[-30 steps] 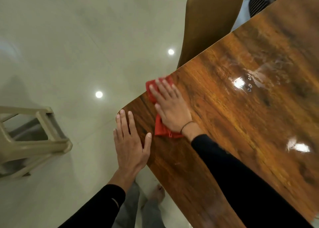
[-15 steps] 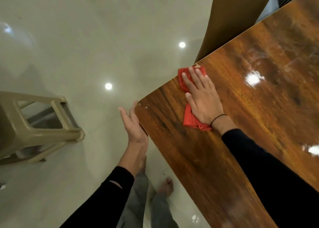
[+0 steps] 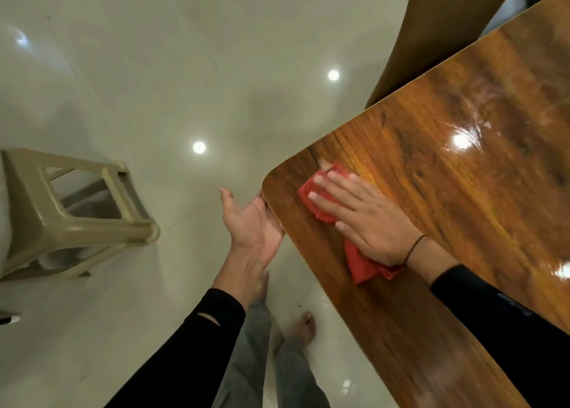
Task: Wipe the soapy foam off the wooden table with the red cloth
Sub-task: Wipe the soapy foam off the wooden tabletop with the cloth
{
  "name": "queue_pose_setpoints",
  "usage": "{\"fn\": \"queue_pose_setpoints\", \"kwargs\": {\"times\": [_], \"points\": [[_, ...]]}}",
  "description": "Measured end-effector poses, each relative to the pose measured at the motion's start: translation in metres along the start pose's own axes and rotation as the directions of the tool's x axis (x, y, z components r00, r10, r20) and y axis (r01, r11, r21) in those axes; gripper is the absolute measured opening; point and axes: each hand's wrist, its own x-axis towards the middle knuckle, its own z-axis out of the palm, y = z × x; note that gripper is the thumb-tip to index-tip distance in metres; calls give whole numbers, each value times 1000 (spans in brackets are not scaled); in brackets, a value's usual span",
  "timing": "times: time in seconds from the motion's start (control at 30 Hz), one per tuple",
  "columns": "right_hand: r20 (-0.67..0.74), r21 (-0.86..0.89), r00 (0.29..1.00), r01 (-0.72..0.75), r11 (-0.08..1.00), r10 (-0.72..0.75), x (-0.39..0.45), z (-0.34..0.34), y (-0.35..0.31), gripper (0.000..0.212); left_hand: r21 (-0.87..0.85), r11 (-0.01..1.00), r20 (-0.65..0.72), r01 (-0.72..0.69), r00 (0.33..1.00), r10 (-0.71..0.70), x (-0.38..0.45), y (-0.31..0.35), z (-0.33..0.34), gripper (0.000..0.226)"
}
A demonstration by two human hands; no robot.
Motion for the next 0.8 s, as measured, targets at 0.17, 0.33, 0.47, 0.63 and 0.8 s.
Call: {"fn": "queue_pose_setpoints", "kwargs": {"times": [0.17,0.33,0.47,0.63,0.8], "points": [[-113,44,936,-331,943,334,48,-7,-17,63,-33,999,-38,-2,999,0,-1,-15,-8,110],[-89,-42,992,-88,995,84,36,13,-54,66,-116,991,6,73,997,-73,-17,-26,-16,114],[2,-63,988,153,986,-153,-30,34,-56,67,-84,994,1,74,997,-74,-35,-45,-22,116],[-14,-26,1000,4,1000,-5,-82,24,6,62,-98,995,-105,10,994,-21,-58,-99,-16,112],[-123,21,942,-312,950,312,-46,3,37,64,-75,997,-114,-3,993,-6,-80,-142,-14,111]]}}
